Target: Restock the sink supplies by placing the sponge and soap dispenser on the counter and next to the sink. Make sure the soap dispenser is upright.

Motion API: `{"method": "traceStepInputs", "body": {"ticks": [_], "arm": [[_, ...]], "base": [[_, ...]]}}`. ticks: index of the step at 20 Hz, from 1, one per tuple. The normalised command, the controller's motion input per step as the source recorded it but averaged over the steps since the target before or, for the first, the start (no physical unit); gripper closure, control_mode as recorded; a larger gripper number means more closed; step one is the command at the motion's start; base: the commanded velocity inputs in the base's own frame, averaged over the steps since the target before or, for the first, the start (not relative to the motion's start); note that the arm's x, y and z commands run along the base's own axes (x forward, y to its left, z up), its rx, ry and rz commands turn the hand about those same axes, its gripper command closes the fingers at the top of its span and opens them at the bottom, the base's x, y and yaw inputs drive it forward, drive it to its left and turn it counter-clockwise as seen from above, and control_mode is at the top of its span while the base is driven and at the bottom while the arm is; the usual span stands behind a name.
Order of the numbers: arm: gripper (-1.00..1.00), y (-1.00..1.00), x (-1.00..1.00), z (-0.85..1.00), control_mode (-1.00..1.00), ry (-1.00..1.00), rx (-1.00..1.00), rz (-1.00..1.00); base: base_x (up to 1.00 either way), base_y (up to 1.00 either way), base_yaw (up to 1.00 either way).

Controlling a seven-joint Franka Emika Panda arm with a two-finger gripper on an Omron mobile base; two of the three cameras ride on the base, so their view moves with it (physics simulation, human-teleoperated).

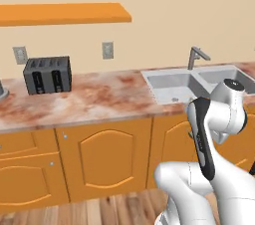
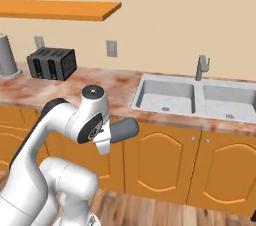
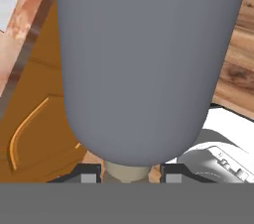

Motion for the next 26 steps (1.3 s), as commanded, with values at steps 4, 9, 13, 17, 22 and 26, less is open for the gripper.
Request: {"method": "traceStepInputs", "body": {"ticks": [4,9,13,17,22,26], "arm": [[1.00,0.00,0.00,0.00,1.00,0.00,0.00,0.00],[1.00,0.00,0.00,0.00,1.00,0.00,0.00,0.00],[1.00,0.00,0.00,0.00,1.00,0.00,0.00,0.00],[1.00,0.05,0.15,0.00,-1.00,0.03,0.00,0.00],[1.00,0.35,0.77,0.04,-1.00,0.03,0.07,-0.06],[1.00,0.40,0.74,0.32,-1.00,0.00,0.17,-0.03]], "base": [[0.82,0.00,0.00],[0.53,0.00,0.00],[0.17,0.00,0.01],[0.00,0.00,0.00],[0.00,0.00,0.00],[0.00,0.00,0.00]]}}
